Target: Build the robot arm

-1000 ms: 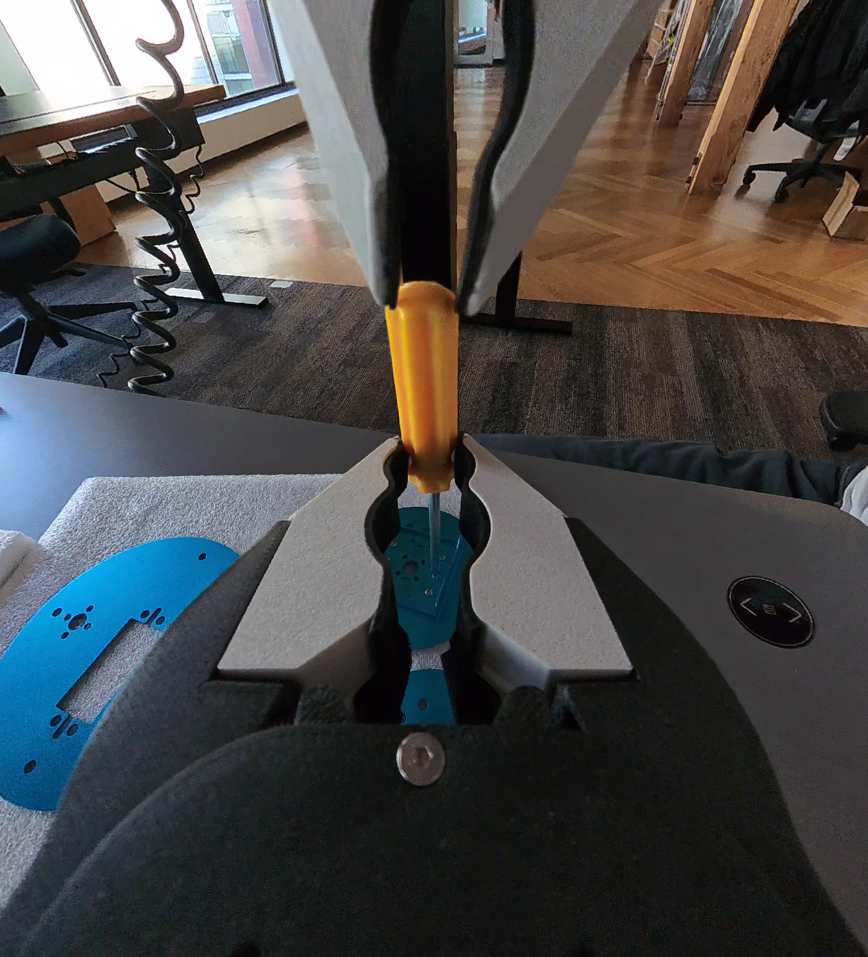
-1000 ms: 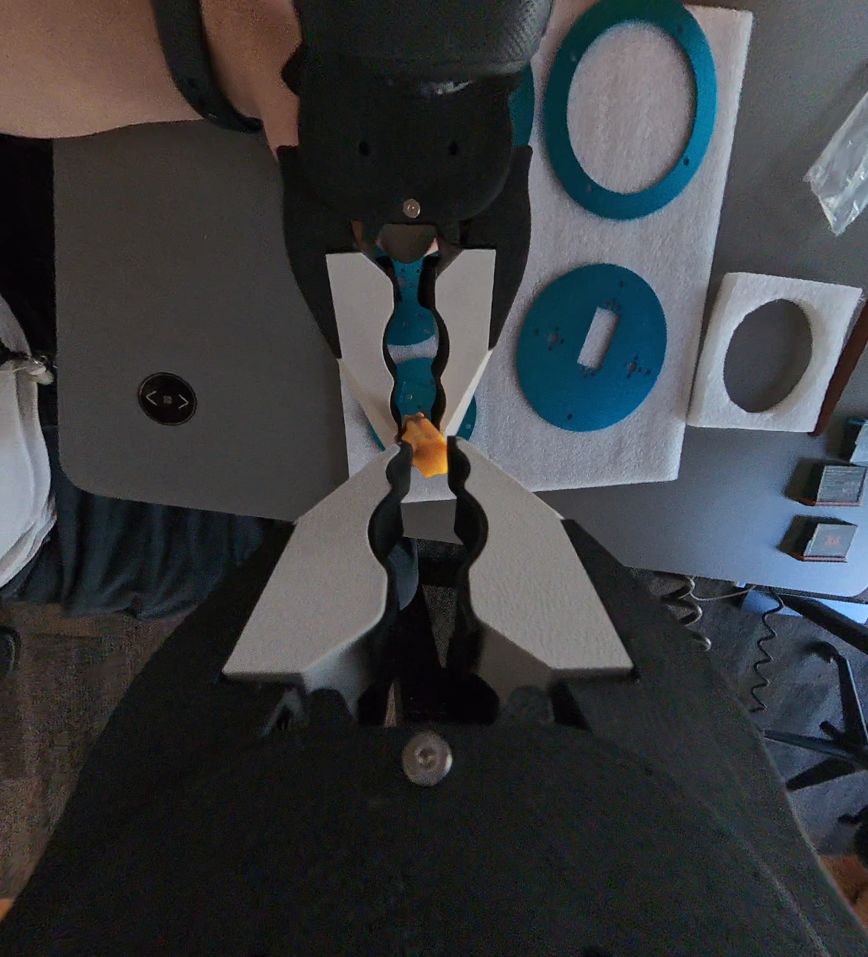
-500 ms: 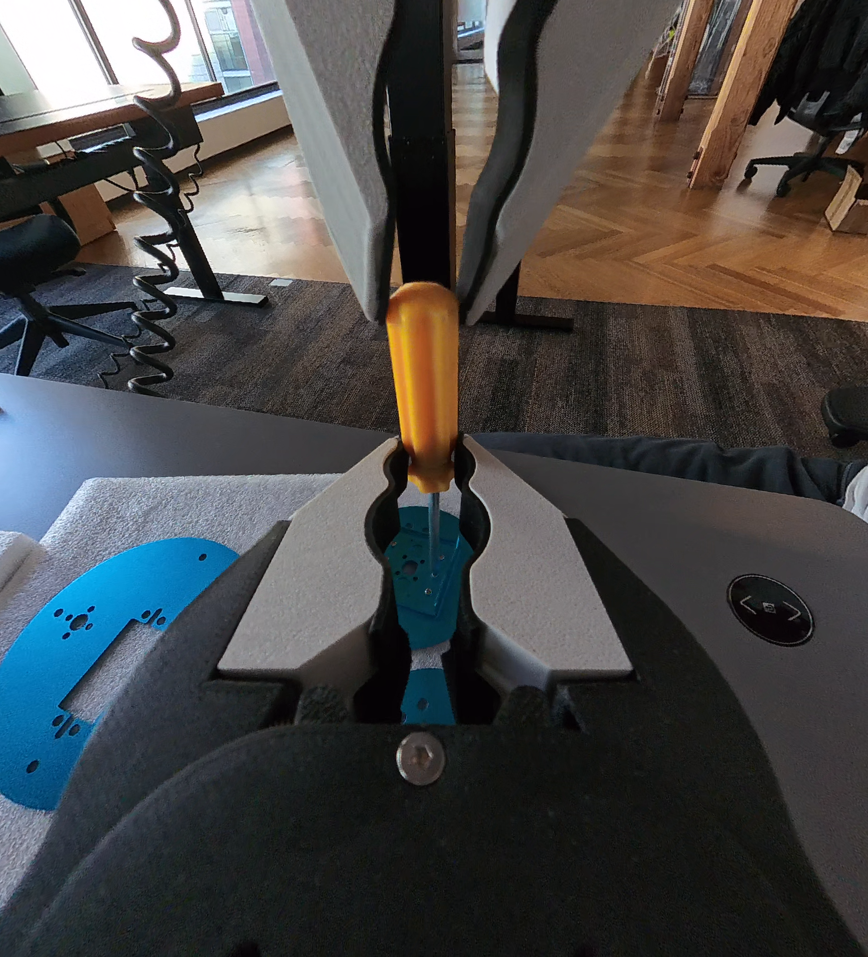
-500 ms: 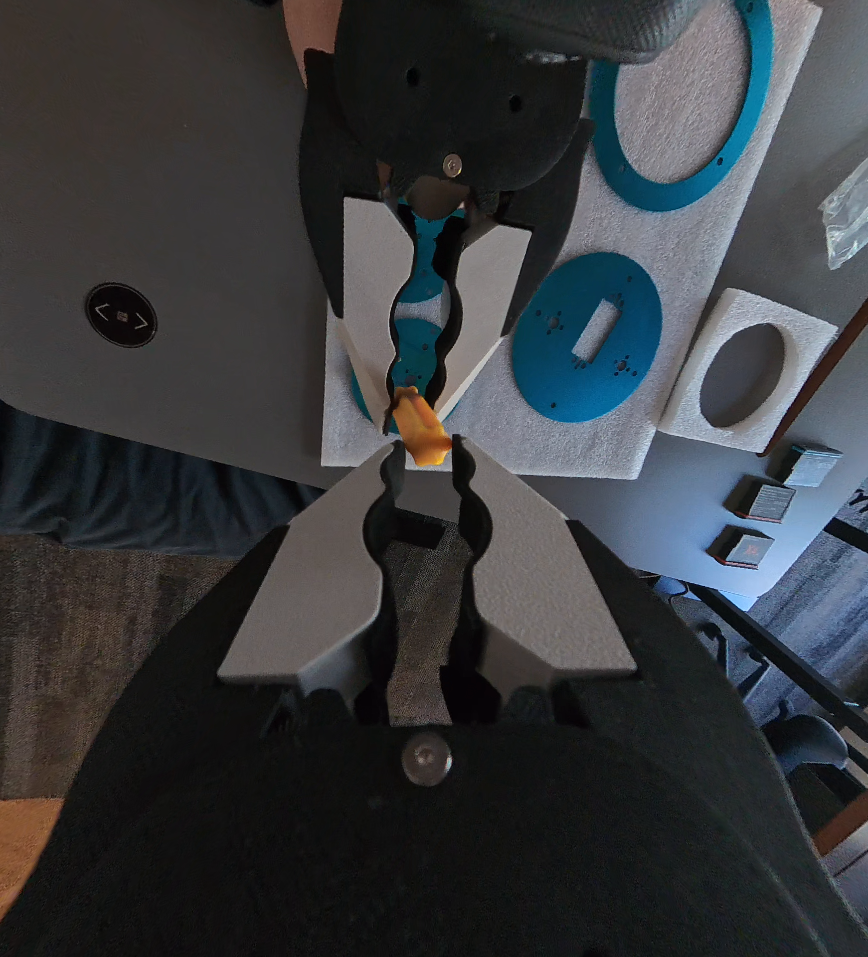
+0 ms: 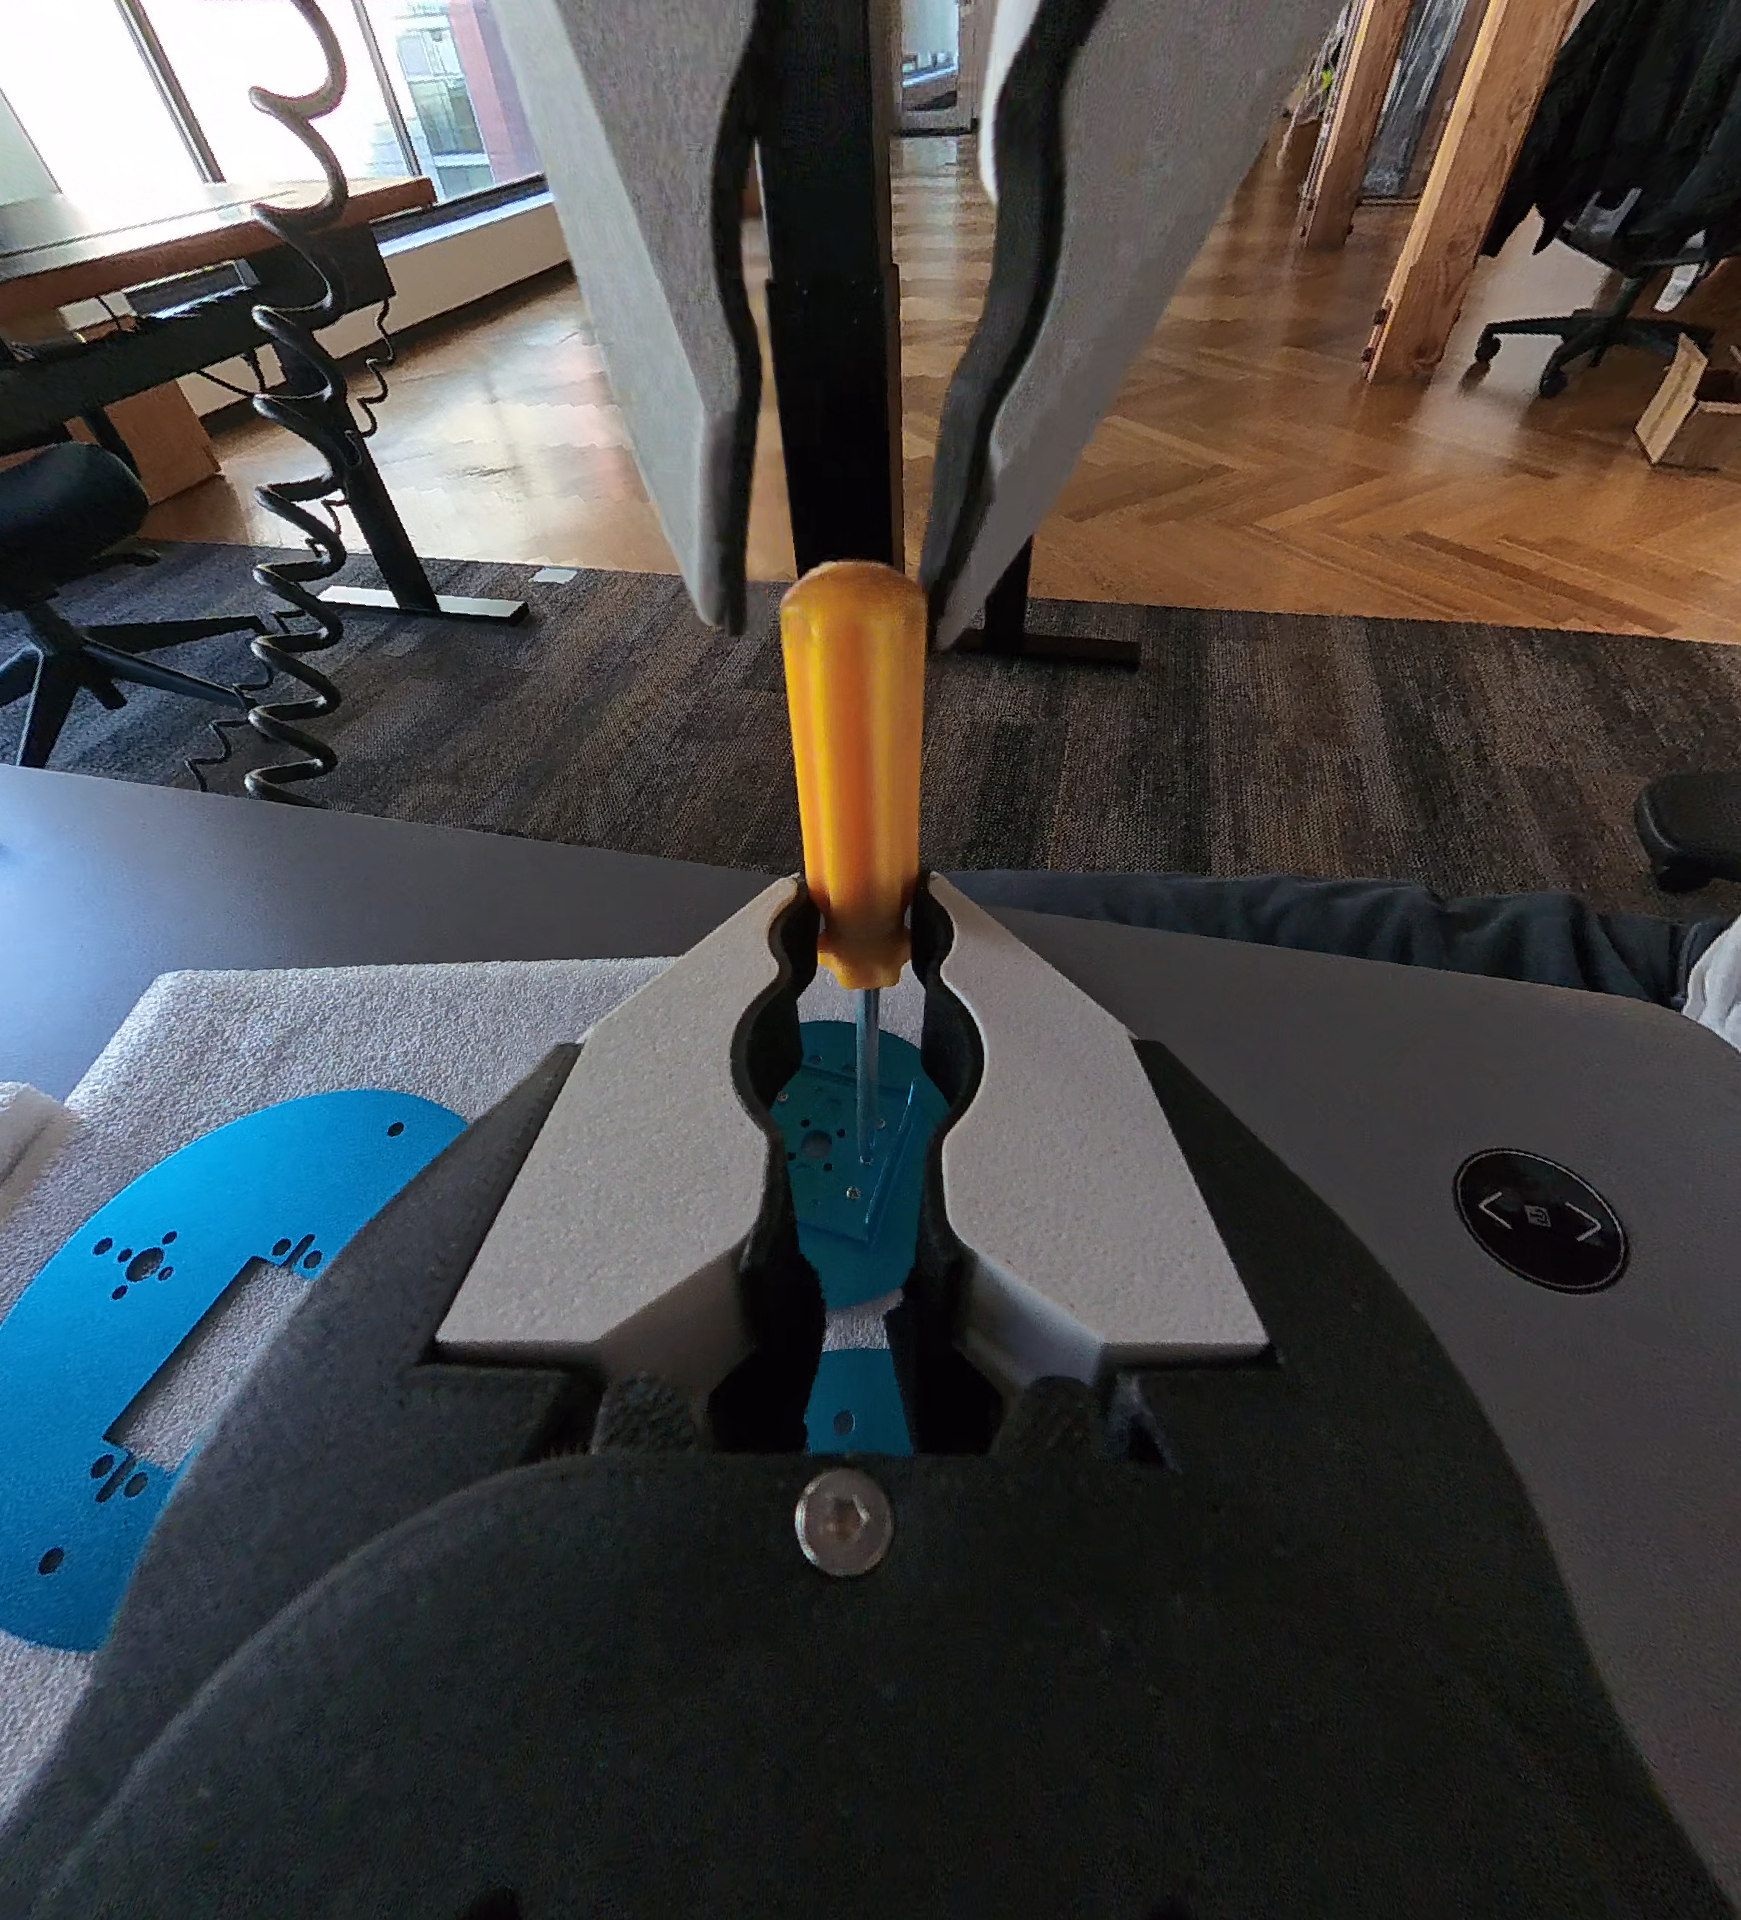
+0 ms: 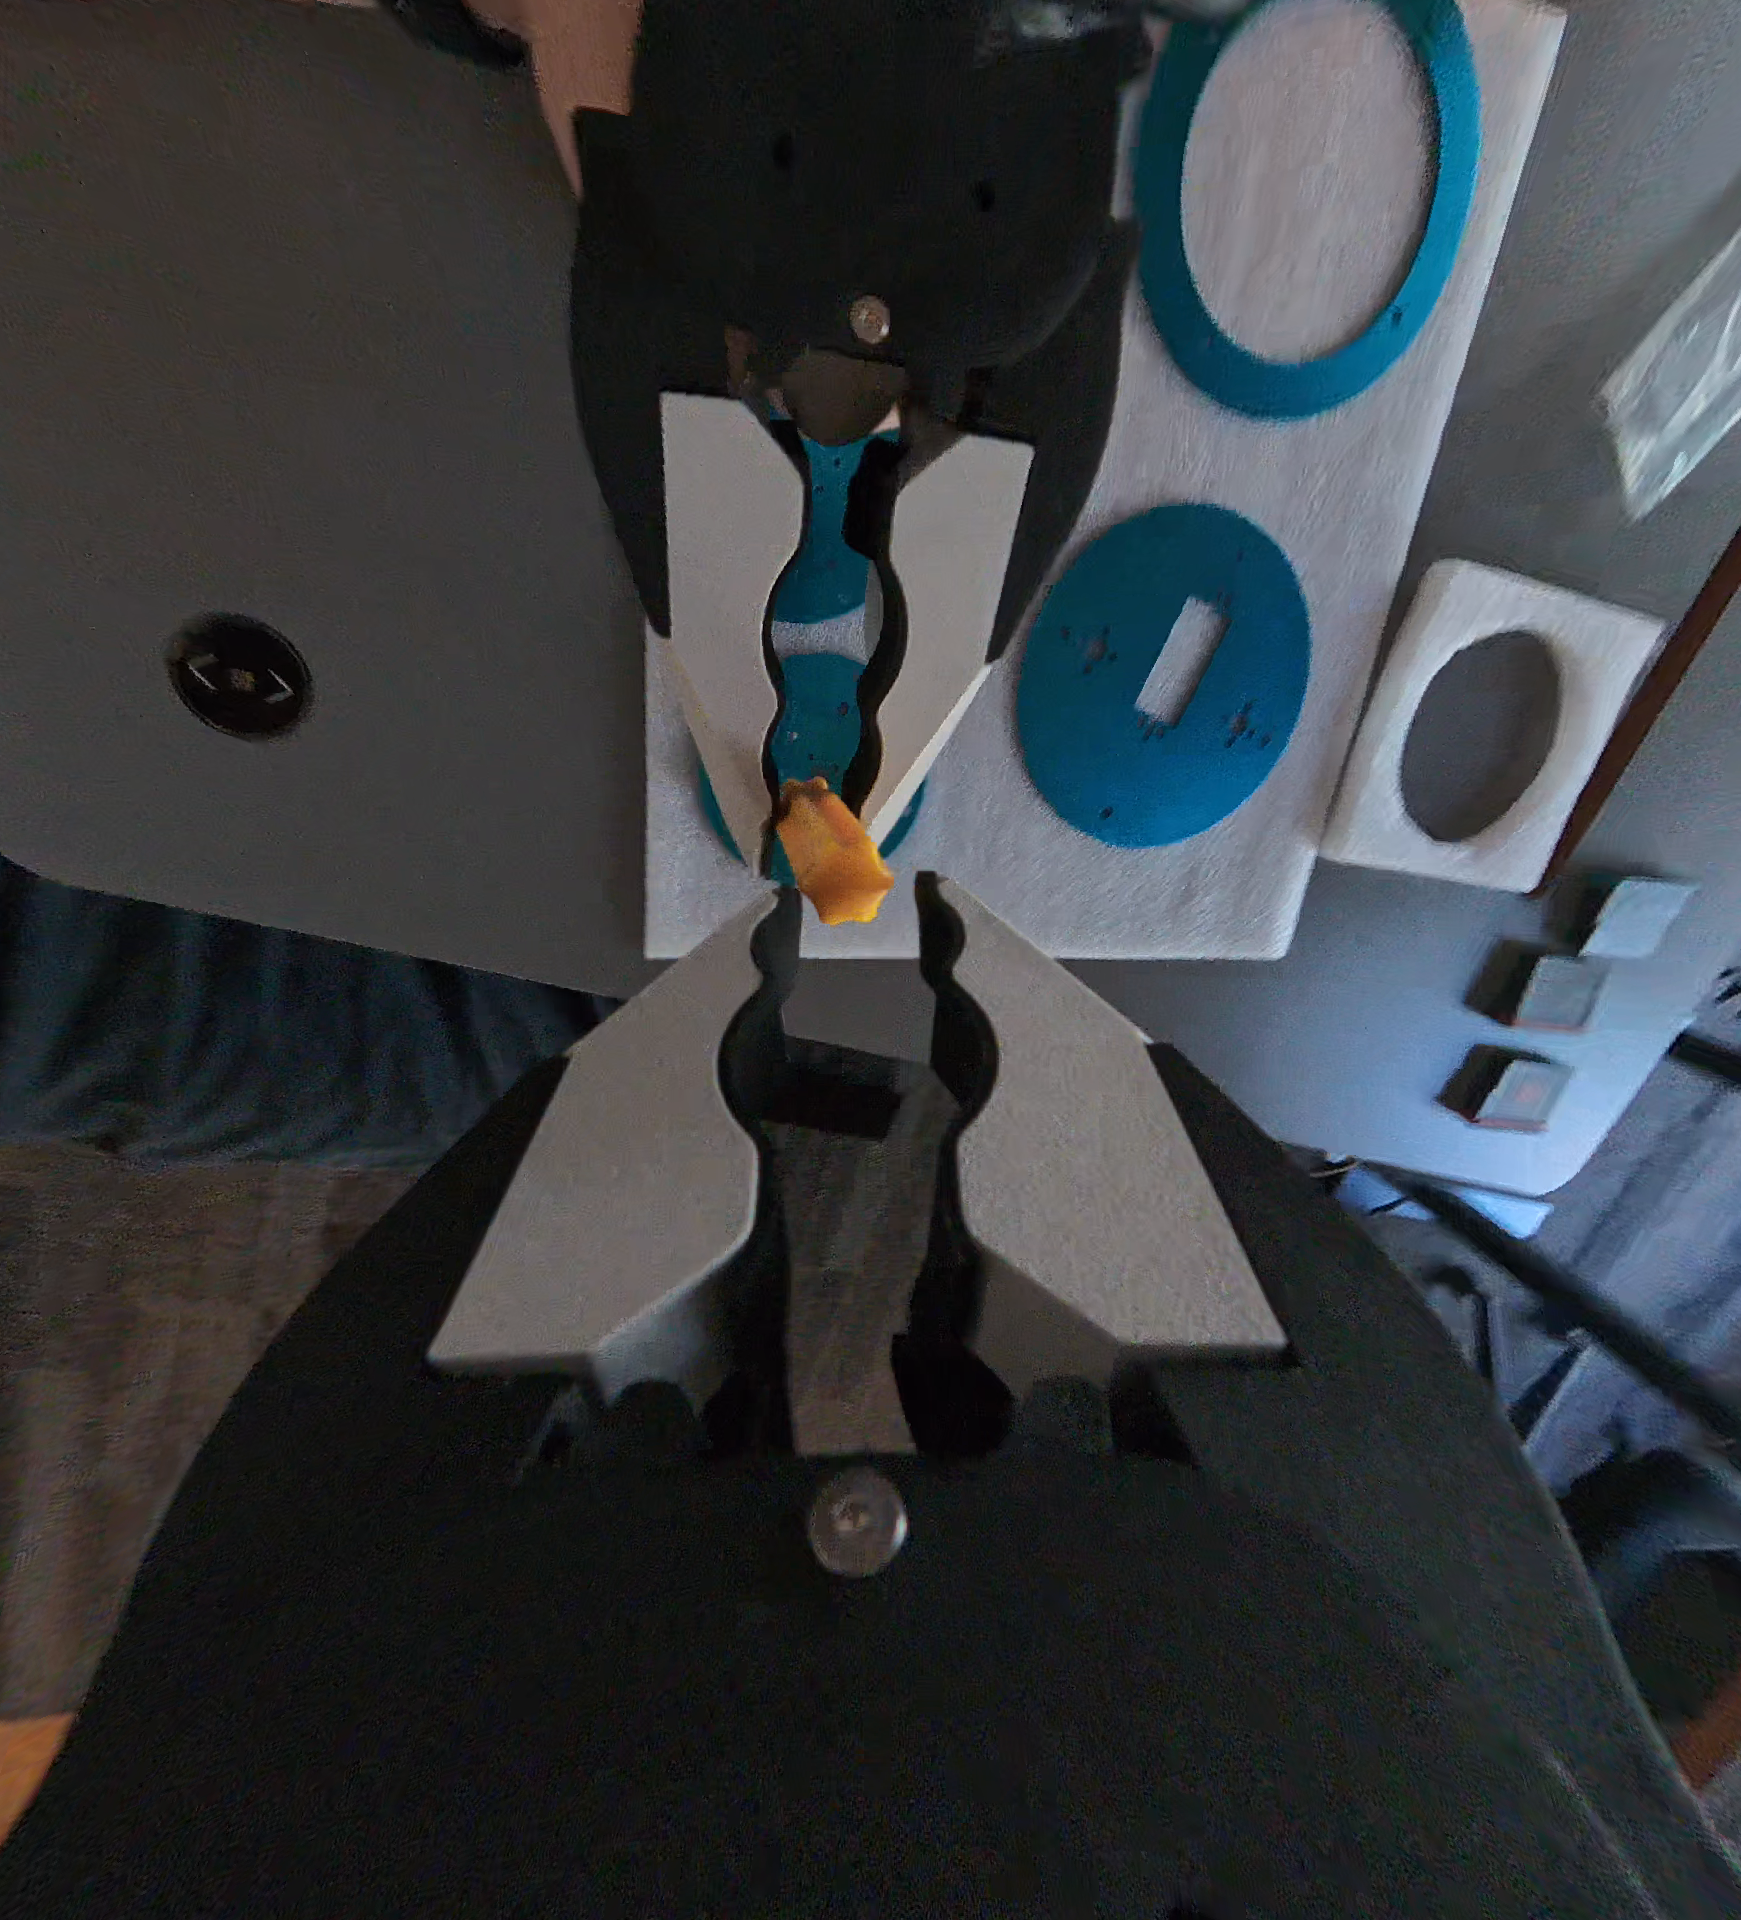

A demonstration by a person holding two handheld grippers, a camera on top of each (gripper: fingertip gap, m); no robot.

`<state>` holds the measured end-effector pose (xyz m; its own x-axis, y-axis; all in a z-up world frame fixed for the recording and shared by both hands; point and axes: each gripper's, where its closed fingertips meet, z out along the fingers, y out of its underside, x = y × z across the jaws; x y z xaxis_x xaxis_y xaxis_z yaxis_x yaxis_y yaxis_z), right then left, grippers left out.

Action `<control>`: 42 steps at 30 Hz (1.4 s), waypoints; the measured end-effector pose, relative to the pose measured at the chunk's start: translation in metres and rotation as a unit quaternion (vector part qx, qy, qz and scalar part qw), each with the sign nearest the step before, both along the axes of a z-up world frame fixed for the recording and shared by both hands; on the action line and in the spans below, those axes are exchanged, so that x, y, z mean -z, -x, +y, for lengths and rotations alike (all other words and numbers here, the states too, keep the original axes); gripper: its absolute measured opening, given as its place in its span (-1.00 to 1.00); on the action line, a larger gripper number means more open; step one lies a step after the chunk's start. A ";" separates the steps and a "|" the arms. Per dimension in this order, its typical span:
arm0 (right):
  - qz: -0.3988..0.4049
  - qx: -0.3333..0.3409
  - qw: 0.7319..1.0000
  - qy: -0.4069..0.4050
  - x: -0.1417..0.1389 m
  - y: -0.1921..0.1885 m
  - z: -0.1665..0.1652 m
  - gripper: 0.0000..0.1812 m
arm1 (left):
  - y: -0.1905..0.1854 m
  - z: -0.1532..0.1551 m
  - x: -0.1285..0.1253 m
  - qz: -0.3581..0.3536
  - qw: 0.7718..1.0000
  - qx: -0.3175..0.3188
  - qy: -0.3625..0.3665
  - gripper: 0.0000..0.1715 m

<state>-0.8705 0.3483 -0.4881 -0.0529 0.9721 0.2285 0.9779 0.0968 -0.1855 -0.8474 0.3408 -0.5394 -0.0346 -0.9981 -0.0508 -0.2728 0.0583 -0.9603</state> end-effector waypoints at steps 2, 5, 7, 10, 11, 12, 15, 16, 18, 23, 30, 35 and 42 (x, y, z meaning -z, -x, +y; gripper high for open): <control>0.002 -0.043 0.999 -0.006 0.000 0.003 -0.001 -0.77 | 0.000 0.000 0.000 0.000 1.000 0.001 0.001 -0.81; 0.003 -0.062 0.998 0.007 0.004 0.006 -0.004 -0.80 | 0.000 -0.001 0.000 0.001 1.000 0.002 -0.002 -0.81; 0.003 -0.057 0.998 0.009 0.004 0.005 -0.004 -0.80 | 0.000 -0.001 0.000 0.000 1.000 0.001 0.000 -0.81; 0.018 0.037 0.998 0.041 0.005 0.004 -0.003 -0.79 | 0.000 0.000 0.000 0.000 1.000 -0.001 0.000 -0.81; 0.026 0.074 0.996 0.051 0.005 0.003 -0.003 -0.80 | 0.000 0.000 0.000 0.000 1.000 -0.001 -0.001 -0.81; 0.031 0.112 0.991 0.061 0.006 0.002 -0.003 -0.79 | 0.000 0.000 0.000 0.001 1.000 -0.001 -0.003 -0.81; 0.053 0.251 0.962 0.087 0.007 -0.003 -0.003 -0.80 | -0.001 0.000 0.001 0.004 1.000 -0.005 -0.007 -0.82; 0.069 0.283 0.952 0.096 0.007 -0.001 -0.001 -0.80 | -0.001 0.001 0.001 0.005 1.000 -0.006 -0.005 -0.82; 0.073 0.262 0.958 0.097 0.007 0.000 -0.001 -0.80 | -0.001 0.001 0.001 0.004 1.000 -0.004 -0.004 -0.82; 0.057 0.045 0.997 0.018 -0.002 0.007 -0.001 -0.73 | 0.000 0.002 0.001 0.002 1.000 -0.004 -0.001 -0.82; 0.021 0.098 0.993 0.057 0.010 0.004 0.002 -0.80 | 0.001 0.002 0.001 0.003 1.000 -0.005 0.001 -0.82; 0.062 0.320 0.941 0.088 0.012 0.004 0.002 -0.80 | 0.001 0.004 0.002 0.009 1.000 -0.011 0.000 -0.81; 0.060 0.221 0.970 0.081 0.010 0.004 0.003 -0.80 | 0.000 0.004 0.002 0.004 1.000 -0.010 0.004 -0.81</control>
